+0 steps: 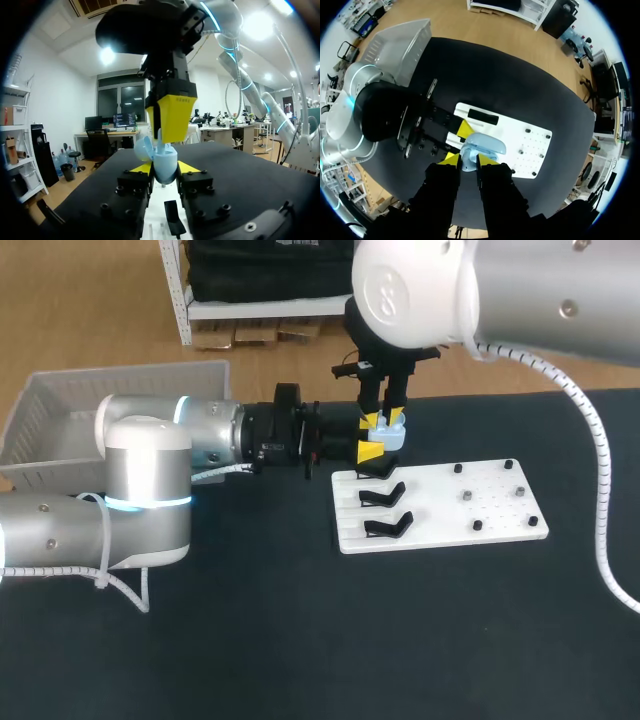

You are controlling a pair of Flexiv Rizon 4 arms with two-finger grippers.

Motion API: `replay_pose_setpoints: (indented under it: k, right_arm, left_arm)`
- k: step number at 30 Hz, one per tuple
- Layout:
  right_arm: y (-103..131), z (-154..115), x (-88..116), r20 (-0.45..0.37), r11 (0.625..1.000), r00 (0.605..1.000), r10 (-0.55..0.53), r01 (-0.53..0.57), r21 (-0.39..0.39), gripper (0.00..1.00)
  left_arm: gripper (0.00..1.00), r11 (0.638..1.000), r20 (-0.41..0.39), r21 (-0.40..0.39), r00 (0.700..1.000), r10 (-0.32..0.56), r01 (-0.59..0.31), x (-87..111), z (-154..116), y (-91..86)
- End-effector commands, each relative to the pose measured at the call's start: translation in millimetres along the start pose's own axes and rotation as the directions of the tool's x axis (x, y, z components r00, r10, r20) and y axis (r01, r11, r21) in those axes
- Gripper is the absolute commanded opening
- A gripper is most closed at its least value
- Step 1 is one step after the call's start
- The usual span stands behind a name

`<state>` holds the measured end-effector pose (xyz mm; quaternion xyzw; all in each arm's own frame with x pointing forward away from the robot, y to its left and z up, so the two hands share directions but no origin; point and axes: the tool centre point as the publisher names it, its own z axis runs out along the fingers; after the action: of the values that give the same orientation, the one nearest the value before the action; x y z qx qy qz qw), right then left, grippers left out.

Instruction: Pick up each earbud case from the left stands, insert the matching earbuds, close the lid, and place the case in the box.

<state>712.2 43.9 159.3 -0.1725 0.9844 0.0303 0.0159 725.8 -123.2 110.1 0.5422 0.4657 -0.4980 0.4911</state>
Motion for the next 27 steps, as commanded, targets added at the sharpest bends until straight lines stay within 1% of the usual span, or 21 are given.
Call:
replay_pose_setpoints:
  k: [1,11,12,13,14,15,16,17,18,19,22,24,27]
  right_arm:
    - [0,1,-1,0.002,1.0,1.0,0.001,-0.001,0.002,0.0]
    - [-1,5,-4,-0.015,1.0,1.0,0.001,-0.001,0.013,0.0]
    - [-1,5,-4,-0.016,1.0,1.0,0.002,-0.002,0.013,0.17]
    - [-1,6,-3,-0.016,1.0,1.0,0.004,-0.004,0.012,0.42]
    - [-2,5,-3,-0.017,1.0,1.0,0.005,-0.005,0.011,0.48]
    - [-2,4,-2,-0.016,1.0,1.0,0.006,-0.006,0.01,0.51]
    - [-2,2,0,-0.015,1.0,1.0,0.006,-0.006,0.008,0.66]
    - [0,-1,2,-0.01,1.0,1.0,0.003,-0.003,0.005,0.73]
    - [0,-4,3,-0.005,1.0,1.0,0.001,-0.001,0.004,0.75]
    - [1,-7,4,-0.002,1.0,1.0,0.0,0.0,0.005,0.8]
    - [-1,-17,7,0.026,1.0,1.0,0.007,-0.007,-0.008,0.83]
    - [-4,-23,5,0.043,1.0,0.999,0.024,-0.023,-0.018,0.85]
    - [-16,-28,-2,0.067,0.997,0.995,0.076,-0.074,-0.034,0.9]
  left_arm:
    - [0.0,1.0,0.002,0.001,1.0,0.002,-0.002,1.0,0,1.3]
    - [0.0,1.0,0.002,0.001,1.0,0.002,-0.002,1.0,0,1.3]
    - [0.0,1.0,0.002,0.001,1.0,0.002,-0.002,1.0,0,1.3]
    - [0.0,1.0,0.002,0.001,1.0,0.002,-0.002,1.0,0,1.3]
    - [0.0,1.0,0.002,0.001,1.0,0.002,-0.002,1.0,0,1.3]
    - [0.0,1.0,0.002,0.001,1.0,0.002,-0.002,1.0,0,1.3]
    - [0.0,1.0,0.002,0.001,1.0,0.002,-0.002,1.0,0,1.3]
    - [0.0,1.0,0.002,0.001,1.0,0.002,-0.002,1.0,0,1.3]
    - [0.0,1.0,0.002,0.001,1.0,0.002,-0.002,1.0,0,1.3]
    - [0.0,1.0,0.002,0.001,1.0,0.002,-0.002,1.0,0,1.3]
    - [0.0,1.0,0.002,0.001,1.0,0.002,-0.002,1.0,0,1.3]
    - [0.0,1.0,0.002,0.001,1.0,0.002,-0.002,1.0,0,1.3]
    - [0.0,1.0,0.002,0.001,1.0,0.002,-0.002,1.0,0,1.3]
